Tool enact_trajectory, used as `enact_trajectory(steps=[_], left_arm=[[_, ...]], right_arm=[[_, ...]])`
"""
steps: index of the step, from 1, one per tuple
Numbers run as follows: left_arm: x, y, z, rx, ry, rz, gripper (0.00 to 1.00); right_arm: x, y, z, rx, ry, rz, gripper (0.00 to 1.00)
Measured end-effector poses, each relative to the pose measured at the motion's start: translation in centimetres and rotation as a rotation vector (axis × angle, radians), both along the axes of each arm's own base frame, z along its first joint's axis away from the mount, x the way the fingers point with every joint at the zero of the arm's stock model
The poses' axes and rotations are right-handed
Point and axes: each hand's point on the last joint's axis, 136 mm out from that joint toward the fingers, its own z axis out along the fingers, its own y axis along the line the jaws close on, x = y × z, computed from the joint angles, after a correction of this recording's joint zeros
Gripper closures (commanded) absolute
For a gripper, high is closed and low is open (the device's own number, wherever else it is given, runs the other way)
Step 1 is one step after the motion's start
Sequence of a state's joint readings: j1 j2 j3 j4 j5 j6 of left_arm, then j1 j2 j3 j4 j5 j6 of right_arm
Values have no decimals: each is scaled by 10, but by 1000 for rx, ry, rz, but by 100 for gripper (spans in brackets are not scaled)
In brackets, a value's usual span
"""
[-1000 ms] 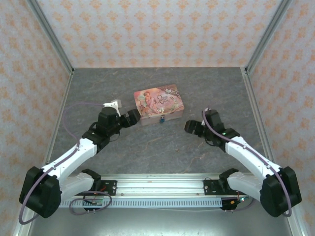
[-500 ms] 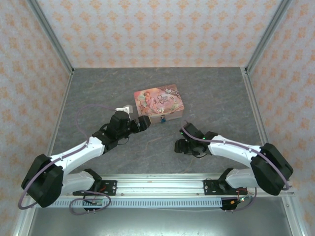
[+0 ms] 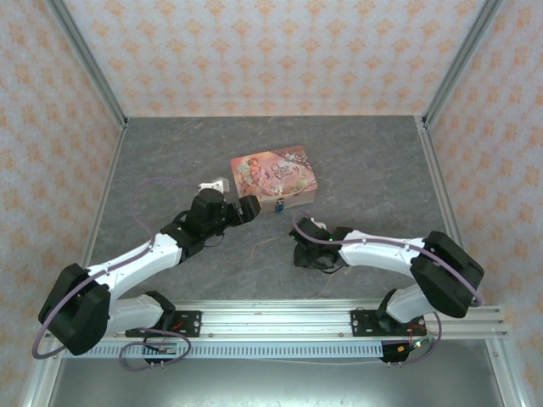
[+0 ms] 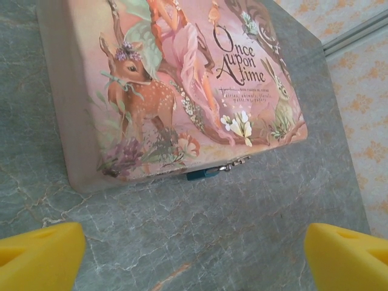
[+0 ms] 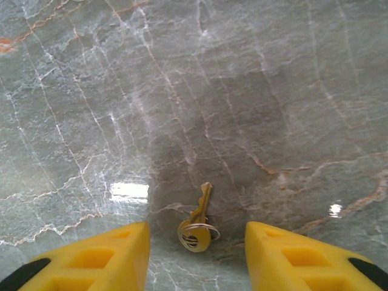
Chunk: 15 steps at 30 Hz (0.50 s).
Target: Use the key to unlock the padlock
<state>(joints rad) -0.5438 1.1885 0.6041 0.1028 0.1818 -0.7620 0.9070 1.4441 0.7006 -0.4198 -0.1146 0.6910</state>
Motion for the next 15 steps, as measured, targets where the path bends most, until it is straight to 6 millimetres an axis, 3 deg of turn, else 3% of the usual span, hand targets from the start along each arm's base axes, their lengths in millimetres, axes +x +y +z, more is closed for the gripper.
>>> enact_trajectory(steps=[15], left_arm=[[4, -5, -14, 27, 33, -2, 7]], right_arm=[[0, -13, -3, -87, -5, -32, 82]])
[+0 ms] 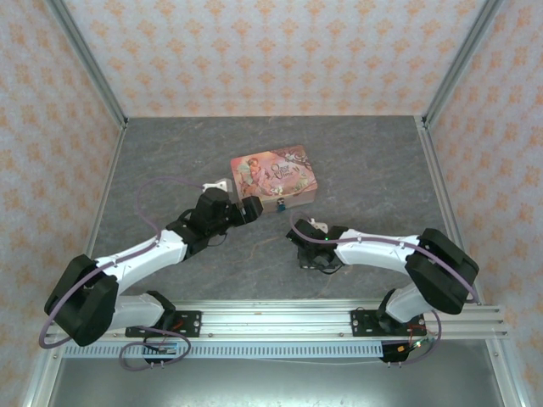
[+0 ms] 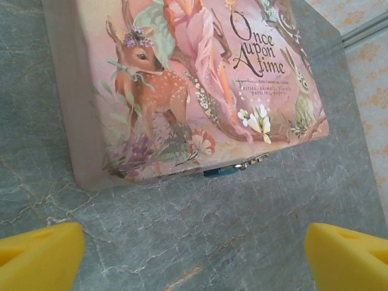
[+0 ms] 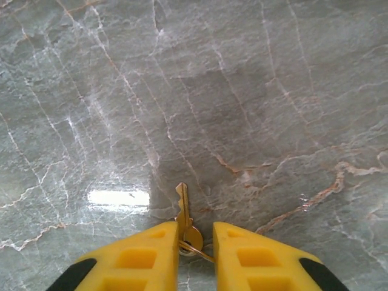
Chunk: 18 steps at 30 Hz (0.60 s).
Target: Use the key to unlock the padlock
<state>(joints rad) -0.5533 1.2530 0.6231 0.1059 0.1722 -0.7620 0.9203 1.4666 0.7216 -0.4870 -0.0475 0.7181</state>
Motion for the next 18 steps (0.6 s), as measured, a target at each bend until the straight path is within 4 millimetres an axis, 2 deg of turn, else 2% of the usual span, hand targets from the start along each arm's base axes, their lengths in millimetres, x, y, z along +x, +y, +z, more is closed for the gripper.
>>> enact_trajectory(steps=[18], left_arm=[[3, -4, 5, -2, -13, -2, 6]], right_arm=[[-3, -8, 11, 13, -25, 0, 100]])
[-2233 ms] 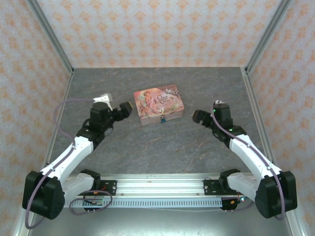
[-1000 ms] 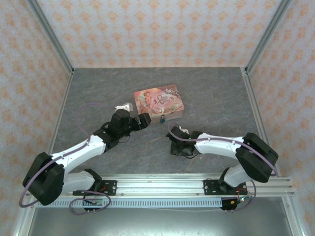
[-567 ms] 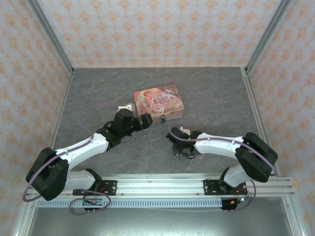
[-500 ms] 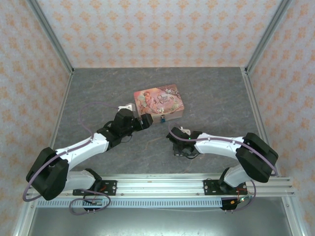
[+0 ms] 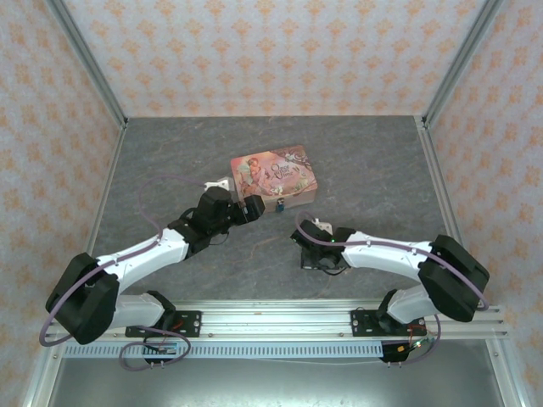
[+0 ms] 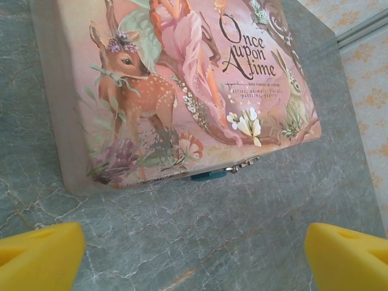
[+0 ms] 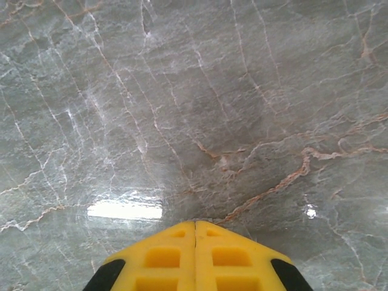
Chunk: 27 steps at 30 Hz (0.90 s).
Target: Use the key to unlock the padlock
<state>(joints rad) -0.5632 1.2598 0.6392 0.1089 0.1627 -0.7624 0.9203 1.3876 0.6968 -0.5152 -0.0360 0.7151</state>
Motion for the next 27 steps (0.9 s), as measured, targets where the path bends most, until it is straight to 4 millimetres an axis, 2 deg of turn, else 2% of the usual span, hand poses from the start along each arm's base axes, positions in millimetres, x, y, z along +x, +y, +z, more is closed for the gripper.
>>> enact_trajectory(steps=[6, 10, 16, 21, 27], left_arm=[[-1, 2, 18, -35, -37, 14, 6], [-3, 3, 36, -87, -66, 30, 6], [-7, 0, 61, -228, -74, 60, 7], [-8, -8, 72, -384, -26, 91, 9], [-5, -21, 69, -581, 110, 153, 17]], right_arm=[[2, 2, 8, 17, -27, 27, 100], [8, 12, 21, 75, -68, 45, 100], [31, 34, 64, 313, -155, 6, 100], [48, 41, 102, 456, -239, -11, 100], [66, 52, 141, 547, -327, 13, 100]])
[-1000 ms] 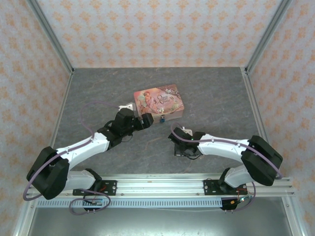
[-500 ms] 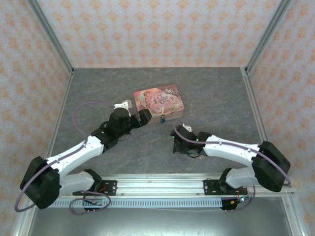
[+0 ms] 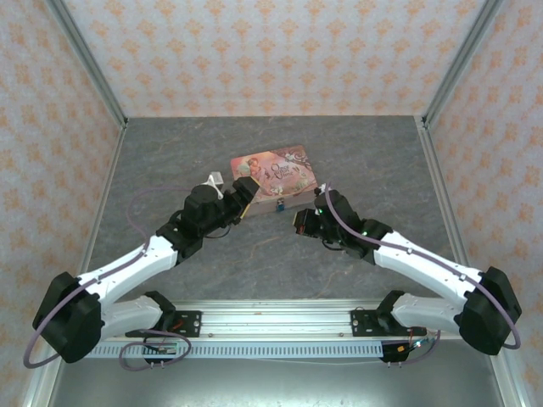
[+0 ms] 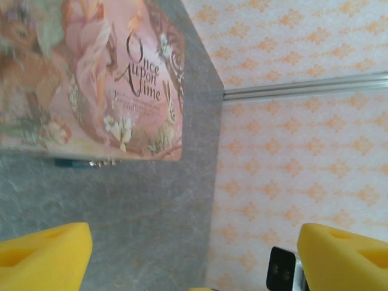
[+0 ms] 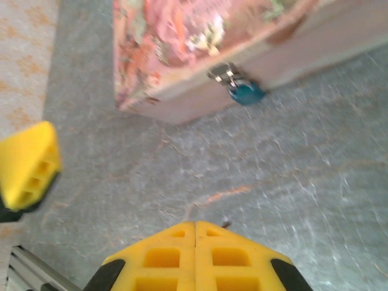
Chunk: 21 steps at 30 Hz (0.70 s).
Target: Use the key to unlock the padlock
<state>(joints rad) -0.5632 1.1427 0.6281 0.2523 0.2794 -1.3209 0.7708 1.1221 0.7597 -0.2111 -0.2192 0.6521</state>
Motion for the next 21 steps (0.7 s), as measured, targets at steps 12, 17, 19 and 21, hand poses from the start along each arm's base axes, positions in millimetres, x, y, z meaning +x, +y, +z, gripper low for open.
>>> enact_trajectory(steps=[12, 17, 19, 21], left_arm=[[-2, -19, 1, -299, 219, 23, 26], [-6, -28, -2, -352, 279, 10, 26], [-7, -31, -4, -364, 298, 5, 26], [-7, -32, -5, -373, 308, 9, 26]], right_arm=[[28, 38, 42, 65, -119, 88, 100], [36, 54, 39, 82, -112, 124, 100], [37, 59, 39, 91, -109, 137, 100], [37, 63, 40, 103, -110, 150, 100]])
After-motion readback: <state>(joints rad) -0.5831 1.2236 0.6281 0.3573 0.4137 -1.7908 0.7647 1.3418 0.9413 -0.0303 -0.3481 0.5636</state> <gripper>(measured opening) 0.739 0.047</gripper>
